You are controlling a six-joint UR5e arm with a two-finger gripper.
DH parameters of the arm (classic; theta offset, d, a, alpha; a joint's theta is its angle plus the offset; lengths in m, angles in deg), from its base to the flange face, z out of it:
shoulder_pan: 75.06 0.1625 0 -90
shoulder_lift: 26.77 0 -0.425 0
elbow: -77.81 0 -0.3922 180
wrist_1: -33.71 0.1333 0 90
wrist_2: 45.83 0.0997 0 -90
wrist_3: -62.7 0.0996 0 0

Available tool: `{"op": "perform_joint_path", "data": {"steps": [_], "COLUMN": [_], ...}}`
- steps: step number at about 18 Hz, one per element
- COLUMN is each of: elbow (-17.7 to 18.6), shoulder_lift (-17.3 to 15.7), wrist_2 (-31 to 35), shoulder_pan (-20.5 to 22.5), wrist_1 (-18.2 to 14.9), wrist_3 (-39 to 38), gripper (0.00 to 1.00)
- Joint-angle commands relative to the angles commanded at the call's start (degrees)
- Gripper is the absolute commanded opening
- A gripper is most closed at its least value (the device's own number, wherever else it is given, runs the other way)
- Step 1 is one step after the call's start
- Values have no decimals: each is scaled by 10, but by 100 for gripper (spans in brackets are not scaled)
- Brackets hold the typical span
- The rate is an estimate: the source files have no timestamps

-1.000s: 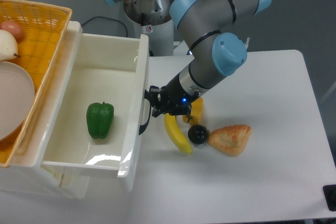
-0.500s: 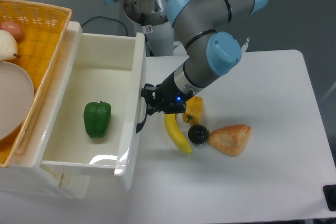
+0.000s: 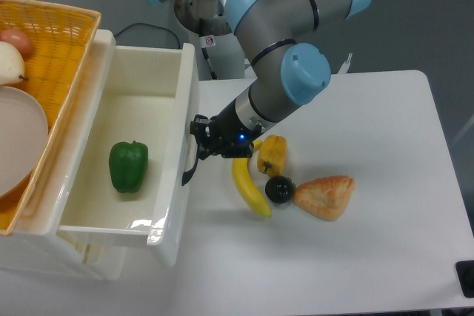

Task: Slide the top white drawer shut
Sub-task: 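Push the drawer front with the gripper, sliding the drawer into the cabinet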

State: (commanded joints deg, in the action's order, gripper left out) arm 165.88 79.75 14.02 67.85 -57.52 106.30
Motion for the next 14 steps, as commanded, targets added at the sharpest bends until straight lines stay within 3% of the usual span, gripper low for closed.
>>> {"op": "perform_joint_path", "data": {"steps": [14], "elbow": [0], "shoulder_lift": [-4], "wrist_2": [-18], "shoulder_pan": [-40], "wrist_1": [-1], "wrist_3": [-20], "gripper": [10]}}
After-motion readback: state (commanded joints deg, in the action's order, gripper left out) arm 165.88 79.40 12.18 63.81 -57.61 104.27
